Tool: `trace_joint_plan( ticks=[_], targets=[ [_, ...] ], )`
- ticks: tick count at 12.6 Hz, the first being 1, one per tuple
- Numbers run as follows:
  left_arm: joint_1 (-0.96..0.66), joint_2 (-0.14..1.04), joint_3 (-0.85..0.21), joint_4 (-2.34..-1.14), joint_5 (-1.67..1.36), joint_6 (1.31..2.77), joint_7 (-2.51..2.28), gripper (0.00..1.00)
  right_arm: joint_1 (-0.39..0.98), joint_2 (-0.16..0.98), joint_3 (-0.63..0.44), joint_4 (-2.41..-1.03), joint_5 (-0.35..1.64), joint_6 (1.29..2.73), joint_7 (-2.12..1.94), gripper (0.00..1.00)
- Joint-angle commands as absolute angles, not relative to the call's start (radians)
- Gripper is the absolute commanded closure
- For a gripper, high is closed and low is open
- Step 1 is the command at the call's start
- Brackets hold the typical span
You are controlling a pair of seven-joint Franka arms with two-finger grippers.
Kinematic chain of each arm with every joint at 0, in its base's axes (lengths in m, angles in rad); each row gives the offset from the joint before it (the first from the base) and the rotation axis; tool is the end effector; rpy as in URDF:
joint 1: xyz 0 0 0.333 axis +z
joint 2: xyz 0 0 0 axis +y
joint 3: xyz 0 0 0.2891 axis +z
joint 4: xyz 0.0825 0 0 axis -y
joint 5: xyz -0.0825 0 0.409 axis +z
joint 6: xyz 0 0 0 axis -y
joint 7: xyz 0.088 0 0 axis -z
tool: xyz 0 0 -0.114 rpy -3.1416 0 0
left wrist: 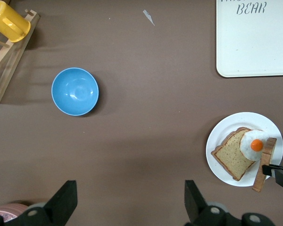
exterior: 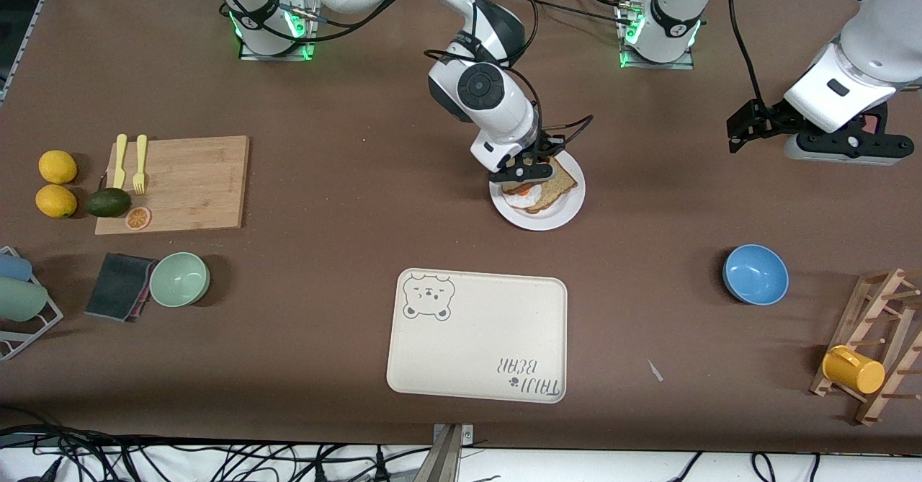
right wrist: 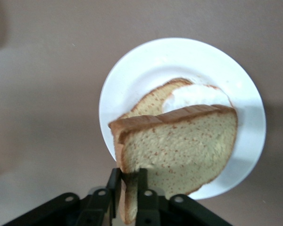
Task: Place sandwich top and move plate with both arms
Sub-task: 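Lower the bread onto the egg slice on the white plate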
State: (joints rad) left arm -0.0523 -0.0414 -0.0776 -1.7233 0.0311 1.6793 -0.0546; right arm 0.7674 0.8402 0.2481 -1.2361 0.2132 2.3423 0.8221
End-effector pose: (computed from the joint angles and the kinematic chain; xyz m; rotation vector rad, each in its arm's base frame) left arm 0.5693 -0.0718 0.5477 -3.1050 0.1221 -0.0007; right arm 0.4524 0.6411 0.2662 -2.7044 0.0565 0.1400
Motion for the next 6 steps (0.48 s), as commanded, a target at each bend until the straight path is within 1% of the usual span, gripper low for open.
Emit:
trace_joint_plan(
  ticks=[1, 3, 4, 6],
  targets=[
    [-0.054, -0.043, -0.08, -1.717, 0.058, 1.667, -0.066, 0.0, 0.787, 0.874, 0.252, -1.192, 0.219, 2.399, 0.825, 0.0],
    [-0.054, -0.043, -0.08, -1.717, 0.058, 1.667, -0.066, 0.0, 0.79, 0.867, 0.25, -1.193, 0.213, 2.379, 0.828, 0.0],
    [-0.054, -0.043, -0.08, -1.717, 0.058, 1.667, -0.066, 0.0, 0.788, 0.859, 0.25, -1.192, 0.198, 2.334, 0.827, 0.0],
    [-0.054, -0.043, -0.08, -1.717, 0.058, 1.667, -0.066, 0.0, 0.776, 0.818, 0.245, -1.19, 0.155, 2.175, 0.825, 0.0]
  ],
)
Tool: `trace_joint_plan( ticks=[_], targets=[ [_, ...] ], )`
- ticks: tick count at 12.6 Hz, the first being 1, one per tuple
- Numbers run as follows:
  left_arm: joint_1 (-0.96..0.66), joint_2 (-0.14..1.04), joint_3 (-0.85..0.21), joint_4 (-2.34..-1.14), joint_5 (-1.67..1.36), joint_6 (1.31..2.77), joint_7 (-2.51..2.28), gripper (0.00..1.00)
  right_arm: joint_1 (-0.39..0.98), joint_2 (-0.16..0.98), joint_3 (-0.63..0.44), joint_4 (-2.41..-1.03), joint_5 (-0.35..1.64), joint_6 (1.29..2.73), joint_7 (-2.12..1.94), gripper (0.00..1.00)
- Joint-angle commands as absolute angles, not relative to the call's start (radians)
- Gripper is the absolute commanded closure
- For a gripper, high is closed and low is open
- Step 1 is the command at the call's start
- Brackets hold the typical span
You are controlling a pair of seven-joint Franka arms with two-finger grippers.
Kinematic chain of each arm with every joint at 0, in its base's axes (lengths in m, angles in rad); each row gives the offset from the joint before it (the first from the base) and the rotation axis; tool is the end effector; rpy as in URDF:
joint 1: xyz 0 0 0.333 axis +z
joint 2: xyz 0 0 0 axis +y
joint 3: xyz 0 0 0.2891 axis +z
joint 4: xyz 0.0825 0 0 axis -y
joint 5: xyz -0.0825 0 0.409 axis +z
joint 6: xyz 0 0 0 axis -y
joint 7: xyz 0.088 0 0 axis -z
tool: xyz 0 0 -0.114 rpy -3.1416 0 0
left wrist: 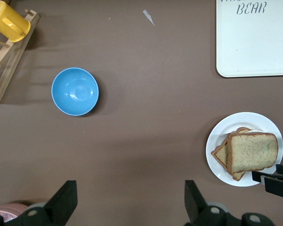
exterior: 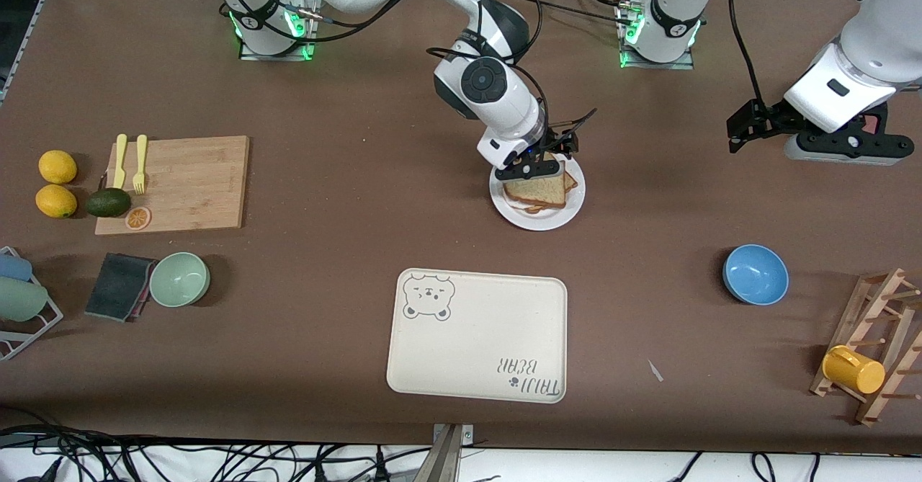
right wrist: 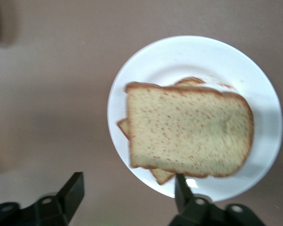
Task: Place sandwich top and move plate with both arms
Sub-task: 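Open the right gripper and withdraw it toward the board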
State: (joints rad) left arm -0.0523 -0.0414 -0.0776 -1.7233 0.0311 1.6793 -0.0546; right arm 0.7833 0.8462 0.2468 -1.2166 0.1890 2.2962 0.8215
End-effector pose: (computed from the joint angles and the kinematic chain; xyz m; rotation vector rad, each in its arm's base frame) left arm 0.5693 -0.0718 0.5477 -3.1050 0.1221 -0.0007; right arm 0.4425 0.6474 0.2663 -2.7388 0.0063 0.1552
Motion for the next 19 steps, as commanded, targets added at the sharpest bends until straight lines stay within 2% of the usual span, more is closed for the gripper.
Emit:
trace_joint_plan(
  ticks=[1, 4, 6, 8, 11, 12, 16, 17, 19],
  targets=[
    [-0.054, -0.043, -0.08, -1.717, 0.058, 1.667, -0.066, 0.0, 0.761, 0.795, 0.244, -1.192, 0.144, 2.092, 0.825, 0.0],
    [-0.054, -0.043, -0.08, -1.717, 0.058, 1.667, -0.066, 0.0, 0.733, 0.688, 0.191, -1.204, 0.14, 1.814, 0.815, 0.0],
    [-0.054, -0.043, -0.08, -1.717, 0.057, 1.667, -0.066, 0.0, 0.733, 0.622, 0.102, -1.207, 0.14, 1.616, 0.72, 0.0],
    [-0.055, -0.043, -0.081, -1.717, 0.058, 1.667, -0.066, 0.0, 0.732, 0.546, 0.01, -1.254, 0.137, 1.513, 0.619, 0.0],
    [-0.055, -0.043, -0.08, -1.717, 0.057, 1.667, -0.066, 0.0, 0.723, 0.433, -0.116, -1.369, 0.124, 1.486, 0.465, 0.0],
    [-0.055, -0.043, -0.081, -1.717, 0.058, 1.667, -0.066, 0.0, 0.662, 0.369, -0.117, -1.449, 0.115, 1.497, 0.433, 0.0],
    [-0.055, -0.043, -0.081, -1.717, 0.057, 1.667, -0.067, 0.0, 0.404, 0.146, -0.059, -1.711, -0.02, 1.595, 0.256, 0.0],
    [-0.055, -0.043, -0.081, -1.717, 0.057, 1.667, -0.067, 0.0, 0.305, 0.115, -0.017, -1.732, -0.023, 1.598, 0.25, 0.0],
    [-0.057, -0.013, -0.08, -1.717, 0.051, 1.67, -0.067, 0.0, 0.191, 0.08, 0.018, -1.733, -0.028, 1.598, 0.134, 0.0]
  ],
)
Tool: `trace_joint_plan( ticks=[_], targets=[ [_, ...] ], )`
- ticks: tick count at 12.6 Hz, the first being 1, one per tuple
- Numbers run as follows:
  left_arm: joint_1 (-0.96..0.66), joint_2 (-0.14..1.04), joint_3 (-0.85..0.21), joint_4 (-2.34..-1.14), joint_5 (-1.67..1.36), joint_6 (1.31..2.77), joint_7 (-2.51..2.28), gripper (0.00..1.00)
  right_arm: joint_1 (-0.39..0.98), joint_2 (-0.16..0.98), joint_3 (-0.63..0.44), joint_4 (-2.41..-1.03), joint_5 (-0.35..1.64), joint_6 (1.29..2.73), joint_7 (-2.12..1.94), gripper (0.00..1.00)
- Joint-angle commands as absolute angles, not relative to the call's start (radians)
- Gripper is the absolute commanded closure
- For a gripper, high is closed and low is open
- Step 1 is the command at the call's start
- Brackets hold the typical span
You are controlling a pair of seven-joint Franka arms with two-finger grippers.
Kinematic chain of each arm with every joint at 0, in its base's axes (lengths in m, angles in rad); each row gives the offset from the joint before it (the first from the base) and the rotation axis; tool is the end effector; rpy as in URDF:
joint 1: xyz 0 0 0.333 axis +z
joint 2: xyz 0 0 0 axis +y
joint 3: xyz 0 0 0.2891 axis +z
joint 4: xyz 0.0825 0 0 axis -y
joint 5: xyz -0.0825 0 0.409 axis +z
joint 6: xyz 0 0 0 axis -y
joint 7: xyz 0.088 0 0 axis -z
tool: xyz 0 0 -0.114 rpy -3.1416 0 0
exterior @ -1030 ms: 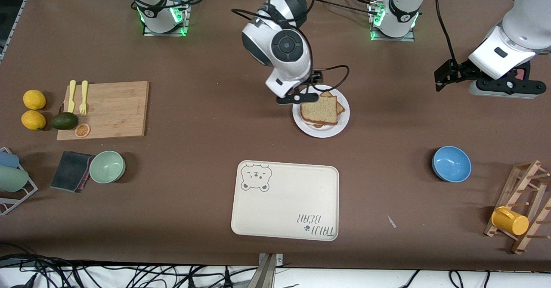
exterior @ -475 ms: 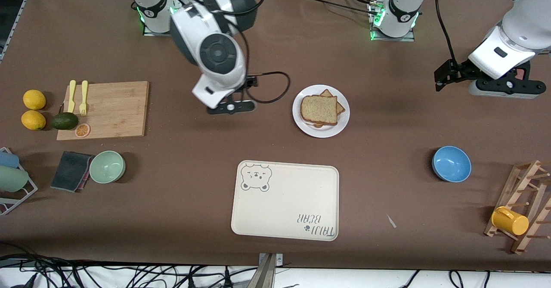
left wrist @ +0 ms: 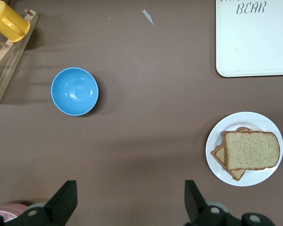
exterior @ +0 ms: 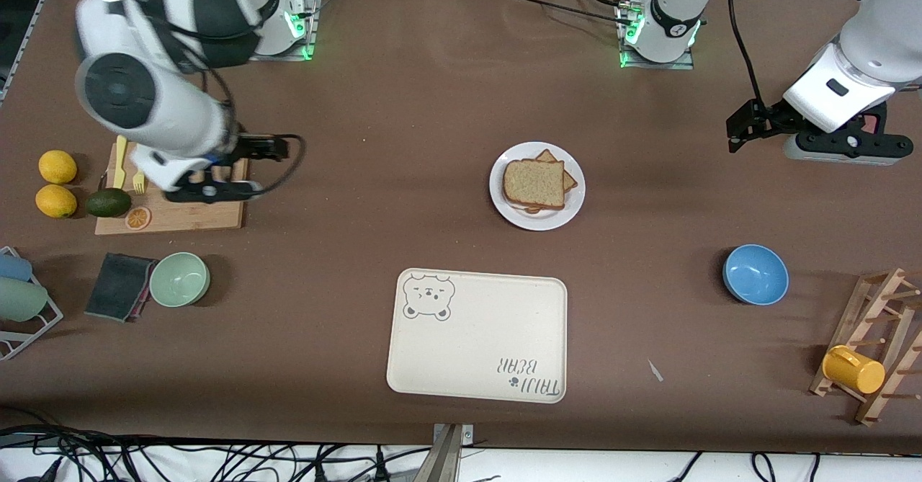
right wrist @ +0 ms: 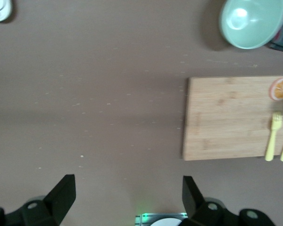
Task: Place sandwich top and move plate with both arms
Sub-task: 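Open the right gripper and withdraw it toward the board, then return the right gripper to rest while the left gripper reaches the plate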
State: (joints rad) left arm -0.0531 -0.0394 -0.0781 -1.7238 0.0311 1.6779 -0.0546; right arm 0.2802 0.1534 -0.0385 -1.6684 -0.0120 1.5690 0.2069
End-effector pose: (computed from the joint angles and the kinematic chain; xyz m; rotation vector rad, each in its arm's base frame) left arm 0.5695 -0.0725 0.5461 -3.1047 0.1242 0.0054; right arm 0.5817 0.1430 0.4521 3.0451 0.0548 -0.3711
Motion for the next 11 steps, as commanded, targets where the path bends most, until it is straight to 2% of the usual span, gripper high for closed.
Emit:
trace_joint_plan(
  ticks=[1, 4, 6, 9, 11],
  targets=[
    [-0.058, -0.002, -0.081, -1.712, 0.051, 1.671, -0.051, 0.0, 0.149, 0.059, 0.02, -1.73, -0.047, 1.598, 0.051, 0.0],
    [-0.077, 0.064, -0.089, -1.683, 0.043, 1.657, -0.051, 0.0, 0.063, 0.018, 0.023, -1.686, -0.08, 1.585, -0.014, 0.0],
    [-0.074, 0.121, -0.087, -1.678, -0.076, 1.657, -0.048, 0.0, 0.013, 0.017, 0.031, -1.675, -0.055, 1.574, -0.029, 0.0],
    [-0.077, 0.276, -0.089, -1.671, -0.275, 1.667, -0.038, 0.0, -0.017, 0.018, 0.07, -1.661, -0.044, 1.598, -0.026, 0.0],
    [-0.077, 0.366, -0.087, -1.655, -0.444, 1.736, -0.003, 0.0, -0.018, 0.026, 0.075, -1.661, -0.041, 1.609, -0.02, 0.0]
  ],
)
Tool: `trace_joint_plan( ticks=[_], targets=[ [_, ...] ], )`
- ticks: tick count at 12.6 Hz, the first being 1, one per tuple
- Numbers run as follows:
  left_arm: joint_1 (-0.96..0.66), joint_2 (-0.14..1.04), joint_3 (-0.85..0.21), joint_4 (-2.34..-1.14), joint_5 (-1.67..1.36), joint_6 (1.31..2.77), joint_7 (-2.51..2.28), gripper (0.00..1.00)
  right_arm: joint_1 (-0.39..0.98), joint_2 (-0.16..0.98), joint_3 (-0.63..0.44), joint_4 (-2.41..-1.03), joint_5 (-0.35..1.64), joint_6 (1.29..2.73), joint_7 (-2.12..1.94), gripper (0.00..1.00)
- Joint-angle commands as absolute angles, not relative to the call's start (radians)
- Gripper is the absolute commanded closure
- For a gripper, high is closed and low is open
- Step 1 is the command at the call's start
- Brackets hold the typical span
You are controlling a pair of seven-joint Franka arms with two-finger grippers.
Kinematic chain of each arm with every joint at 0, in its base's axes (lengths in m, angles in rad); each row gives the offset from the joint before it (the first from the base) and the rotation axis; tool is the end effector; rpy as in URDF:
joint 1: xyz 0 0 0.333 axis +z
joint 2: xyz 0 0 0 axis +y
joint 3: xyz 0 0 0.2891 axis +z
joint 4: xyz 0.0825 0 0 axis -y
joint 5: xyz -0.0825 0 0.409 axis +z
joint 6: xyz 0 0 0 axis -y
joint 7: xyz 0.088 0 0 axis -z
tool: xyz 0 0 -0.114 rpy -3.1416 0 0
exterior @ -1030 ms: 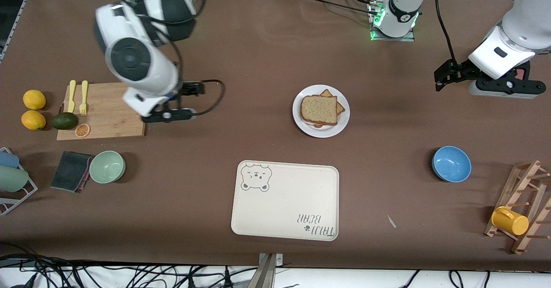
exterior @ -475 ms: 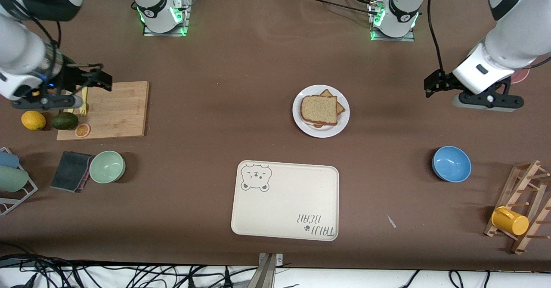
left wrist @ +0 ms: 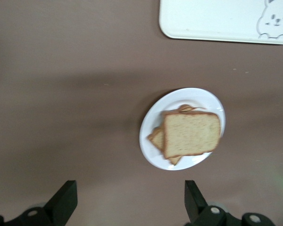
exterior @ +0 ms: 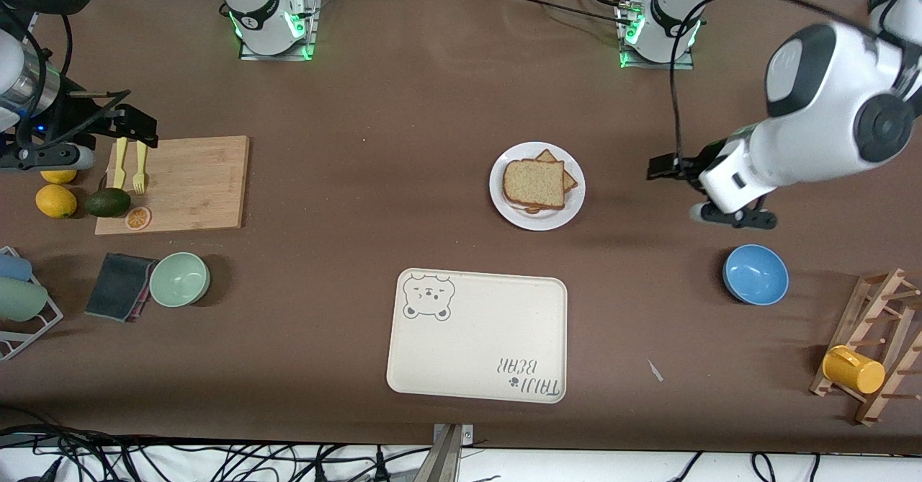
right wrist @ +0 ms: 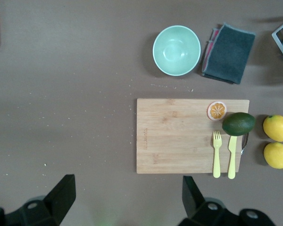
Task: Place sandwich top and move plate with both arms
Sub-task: 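Return the right gripper to rest while the left gripper reaches the plate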
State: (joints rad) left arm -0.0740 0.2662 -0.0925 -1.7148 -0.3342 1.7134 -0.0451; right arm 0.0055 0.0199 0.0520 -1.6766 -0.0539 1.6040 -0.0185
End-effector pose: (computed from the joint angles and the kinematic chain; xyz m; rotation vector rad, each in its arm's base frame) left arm 0.6071 -0.1323 0.3761 2.7932 -0.0399 -0.4255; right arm 0.5809 0.0272 0.5295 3.0814 0.1238 -0.1411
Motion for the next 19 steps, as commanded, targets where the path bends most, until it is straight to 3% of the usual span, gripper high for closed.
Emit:
trace_joint_plan(
  ticks=[1, 7, 11, 17, 19],
  targets=[
    [-0.077, 0.424, -0.089, -1.654, -0.493, 1.755, 0.046, 0.0, -0.014, 0.028, 0.075, -1.658, -0.044, 1.603, -0.02, 0.0],
    [-0.052, 0.659, -0.089, -1.664, -0.791, 1.822, 0.59, 0.0, -0.012, 0.035, 0.077, -1.652, -0.032, 1.603, 0.024, 0.0],
    [-0.057, 0.701, -0.089, -1.71, -0.831, 1.824, 0.794, 0.03, -0.015, 0.043, 0.074, -1.652, -0.028, 1.609, 0.04, 0.0],
    [-0.071, 0.759, -0.089, -1.717, -0.879, 1.888, 0.946, 0.46, -0.017, 0.048, 0.071, -1.652, -0.026, 1.609, 0.041, 0.0],
    [-0.078, 0.769, -0.089, -1.715, -0.885, 1.922, 0.954, 0.48, -0.017, 0.049, 0.069, -1.652, -0.026, 1.609, 0.041, 0.0]
  ],
)
